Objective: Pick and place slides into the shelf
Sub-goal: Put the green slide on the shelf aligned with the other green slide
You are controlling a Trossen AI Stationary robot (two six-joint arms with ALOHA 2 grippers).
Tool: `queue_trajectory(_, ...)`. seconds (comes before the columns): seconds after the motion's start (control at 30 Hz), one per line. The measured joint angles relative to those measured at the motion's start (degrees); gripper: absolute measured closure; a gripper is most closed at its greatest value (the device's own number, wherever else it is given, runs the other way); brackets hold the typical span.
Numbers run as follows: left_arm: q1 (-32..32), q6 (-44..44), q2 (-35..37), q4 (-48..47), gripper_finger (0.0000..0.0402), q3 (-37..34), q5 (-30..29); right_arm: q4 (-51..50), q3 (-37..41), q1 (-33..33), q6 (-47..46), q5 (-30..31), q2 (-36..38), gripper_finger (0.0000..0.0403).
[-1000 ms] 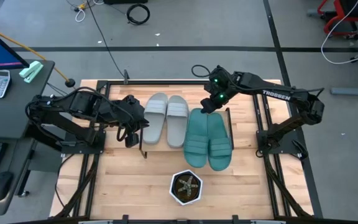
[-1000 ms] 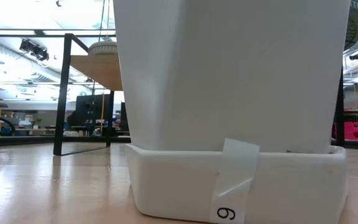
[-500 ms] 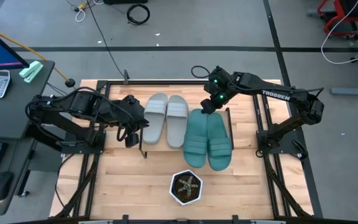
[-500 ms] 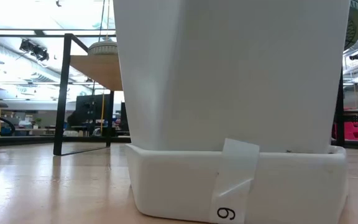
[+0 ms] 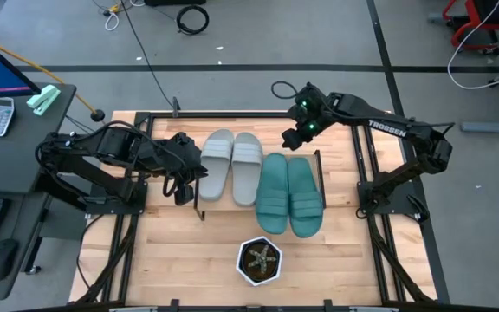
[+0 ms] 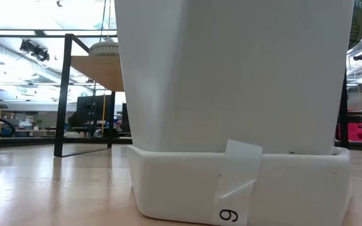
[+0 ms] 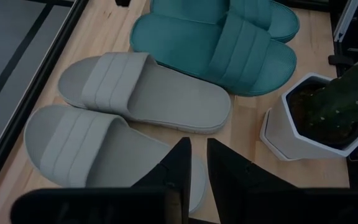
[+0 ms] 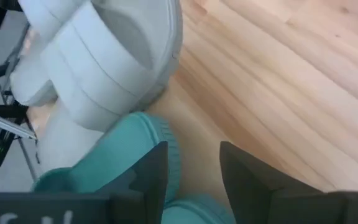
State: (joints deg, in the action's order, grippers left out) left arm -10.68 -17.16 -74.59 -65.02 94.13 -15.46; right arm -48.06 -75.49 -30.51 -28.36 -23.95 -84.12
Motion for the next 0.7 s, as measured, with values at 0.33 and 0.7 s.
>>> queue_trajectory(0.33,0.01,0.04,-0.01,-0.01,0.0343,0.00,0.00,-2.88,-8.18,4.12,2.04,-6.53,0.07,0.0259)
queue_trajectory(0.7,0.02,0.41,0.00,0.14,0.0338,0.00,-0.20,-7.74,-8.19,14.86,5.27,3.32,0.00,0.0307)
